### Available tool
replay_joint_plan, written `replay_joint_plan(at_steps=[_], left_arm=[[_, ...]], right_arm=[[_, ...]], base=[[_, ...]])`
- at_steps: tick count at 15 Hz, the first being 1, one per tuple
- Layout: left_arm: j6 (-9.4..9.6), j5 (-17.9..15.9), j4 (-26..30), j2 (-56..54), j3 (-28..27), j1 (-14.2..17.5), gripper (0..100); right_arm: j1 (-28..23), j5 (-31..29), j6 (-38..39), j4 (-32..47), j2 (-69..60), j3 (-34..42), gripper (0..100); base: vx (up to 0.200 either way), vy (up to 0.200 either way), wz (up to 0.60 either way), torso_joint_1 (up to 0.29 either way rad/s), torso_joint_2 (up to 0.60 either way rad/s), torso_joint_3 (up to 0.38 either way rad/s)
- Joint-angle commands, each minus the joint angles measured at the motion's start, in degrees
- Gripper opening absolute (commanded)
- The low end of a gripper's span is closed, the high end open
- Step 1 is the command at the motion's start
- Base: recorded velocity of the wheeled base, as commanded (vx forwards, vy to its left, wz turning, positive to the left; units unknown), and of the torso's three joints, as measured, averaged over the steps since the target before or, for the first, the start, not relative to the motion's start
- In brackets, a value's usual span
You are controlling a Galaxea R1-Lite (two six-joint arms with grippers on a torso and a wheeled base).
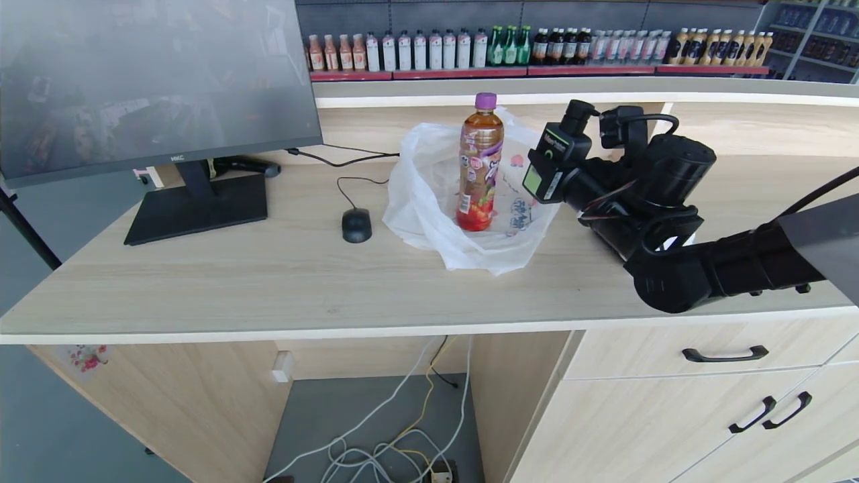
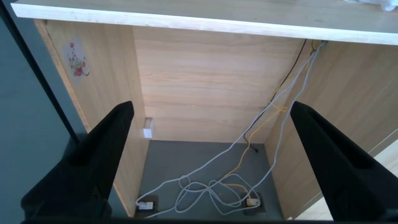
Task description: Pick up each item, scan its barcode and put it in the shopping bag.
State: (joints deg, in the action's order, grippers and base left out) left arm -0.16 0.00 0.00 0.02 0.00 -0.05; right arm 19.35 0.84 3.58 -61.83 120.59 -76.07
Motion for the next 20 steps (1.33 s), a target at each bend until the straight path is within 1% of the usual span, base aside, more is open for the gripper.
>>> replay_joint_plan(at_steps=[1,6,12,14,20], left_arm=[[-0.02,0.0,0.0,-0.02,0.0,0.05,100],[-0.02,0.0,0.0,-0.02,0.0,0.05,100],[-0.02,0.0,0.0,-0.02,0.0,-0.04,100],[-0.02,0.0,0.0,-0.02,0.0,-0.04,100],[-0.02,0.0,0.0,-0.02,0.0,0.05,100]], right_arm=[[-0.01,-0.23,-0.07,0.13,2.72,-3.03,0],[-0.36,-0.4,0.02,0.13,7.73,-9.27,0],[-2.74,0.74,-0.51,-0.04,10.81,-9.62,0],[-2.91,2.24,-0.77,-0.22,11.69,-9.89,0],[-2.65,2.41,-3.32,0.66,13.44,-10.33,0]], base=[[0.0,0.0,0.0,0.0,0.0,0.0],[0.0,0.0,0.0,0.0,0.0,0.0],[0.0,0.0,0.0,0.0,0.0,0.0],[0.0,0.0,0.0,0.0,0.0,0.0],[0.0,0.0,0.0,0.0,0.0,0.0]])
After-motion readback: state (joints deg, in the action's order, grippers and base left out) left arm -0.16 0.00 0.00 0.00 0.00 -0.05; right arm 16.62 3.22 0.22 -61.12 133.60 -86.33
